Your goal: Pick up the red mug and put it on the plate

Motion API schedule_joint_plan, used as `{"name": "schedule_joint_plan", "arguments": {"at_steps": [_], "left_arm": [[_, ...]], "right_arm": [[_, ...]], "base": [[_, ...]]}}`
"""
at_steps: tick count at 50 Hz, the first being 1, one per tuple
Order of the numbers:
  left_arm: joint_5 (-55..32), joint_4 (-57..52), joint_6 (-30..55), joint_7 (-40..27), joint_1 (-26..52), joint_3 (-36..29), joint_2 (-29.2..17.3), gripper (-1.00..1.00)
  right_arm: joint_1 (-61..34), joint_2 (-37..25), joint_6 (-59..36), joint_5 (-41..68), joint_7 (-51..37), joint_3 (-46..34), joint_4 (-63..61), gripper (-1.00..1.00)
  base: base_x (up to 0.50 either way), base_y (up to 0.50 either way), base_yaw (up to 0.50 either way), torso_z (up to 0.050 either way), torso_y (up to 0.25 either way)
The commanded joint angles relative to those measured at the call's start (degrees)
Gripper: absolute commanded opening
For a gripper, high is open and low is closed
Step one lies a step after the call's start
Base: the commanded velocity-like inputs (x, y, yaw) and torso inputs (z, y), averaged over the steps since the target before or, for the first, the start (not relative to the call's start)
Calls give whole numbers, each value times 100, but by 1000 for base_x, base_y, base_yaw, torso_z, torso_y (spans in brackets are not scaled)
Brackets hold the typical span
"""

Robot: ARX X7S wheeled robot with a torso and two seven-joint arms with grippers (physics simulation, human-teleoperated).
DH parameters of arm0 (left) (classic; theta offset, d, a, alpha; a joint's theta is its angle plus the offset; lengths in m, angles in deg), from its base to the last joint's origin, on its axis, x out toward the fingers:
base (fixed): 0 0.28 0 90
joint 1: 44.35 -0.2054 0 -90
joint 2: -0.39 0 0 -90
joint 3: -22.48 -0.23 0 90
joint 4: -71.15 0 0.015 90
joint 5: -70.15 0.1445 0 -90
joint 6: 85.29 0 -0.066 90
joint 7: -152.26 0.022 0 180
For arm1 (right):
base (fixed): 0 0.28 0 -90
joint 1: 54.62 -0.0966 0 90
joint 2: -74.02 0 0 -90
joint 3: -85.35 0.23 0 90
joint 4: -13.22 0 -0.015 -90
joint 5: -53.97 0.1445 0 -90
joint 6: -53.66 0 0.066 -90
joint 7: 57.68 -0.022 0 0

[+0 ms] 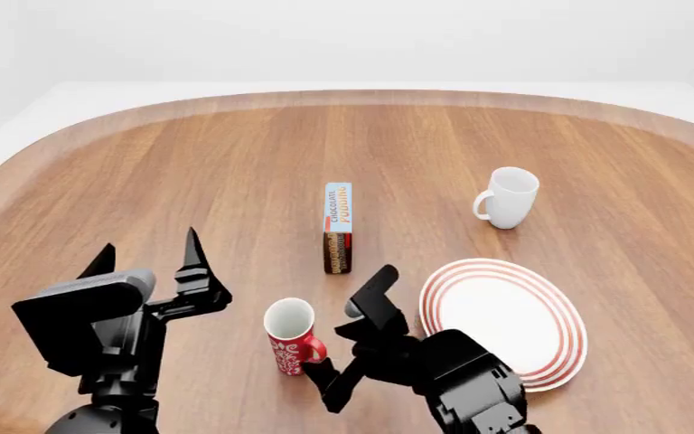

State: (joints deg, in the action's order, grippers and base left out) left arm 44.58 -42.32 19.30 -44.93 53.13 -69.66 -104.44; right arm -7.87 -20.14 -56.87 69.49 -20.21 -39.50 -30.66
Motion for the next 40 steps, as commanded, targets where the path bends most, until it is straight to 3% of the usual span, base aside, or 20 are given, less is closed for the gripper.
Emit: {"name": "schedule_joint_plan", "arguments": {"at_steps": [1,2,3,21,32,40], "left_arm": [[-65,-15,14,-17,18,3,-35,100],[-86,-17,25,-20,27,18,-42,100],[-108,-10,31,-28,46,43,-49,100],[-156,-72,16,-75,23,39,-86,100],[-165,-67,-12,-91,18,20,-105,100],[-194,-91,-4,-106,15,12,-126,100]], "right_arm": [[-266,190,357,13,120,-65,736,100],[-266,196,375,19,129,-75,758,100],[-270,203,384,25,119,-80,787,-100],[-77,-23,295,56,-466,-41,84,-100],[358,-615,33,-433,-1705,-80,-1904,-100],[523,-909,-235,-429,-2073,98,-2941,-100]], "base": [[0,0,0,0,0],[0,0,0,0,0],[0,0,0,0,0],[0,0,0,0,0],[0,0,0,0,0],[0,0,0,0,0]]}}
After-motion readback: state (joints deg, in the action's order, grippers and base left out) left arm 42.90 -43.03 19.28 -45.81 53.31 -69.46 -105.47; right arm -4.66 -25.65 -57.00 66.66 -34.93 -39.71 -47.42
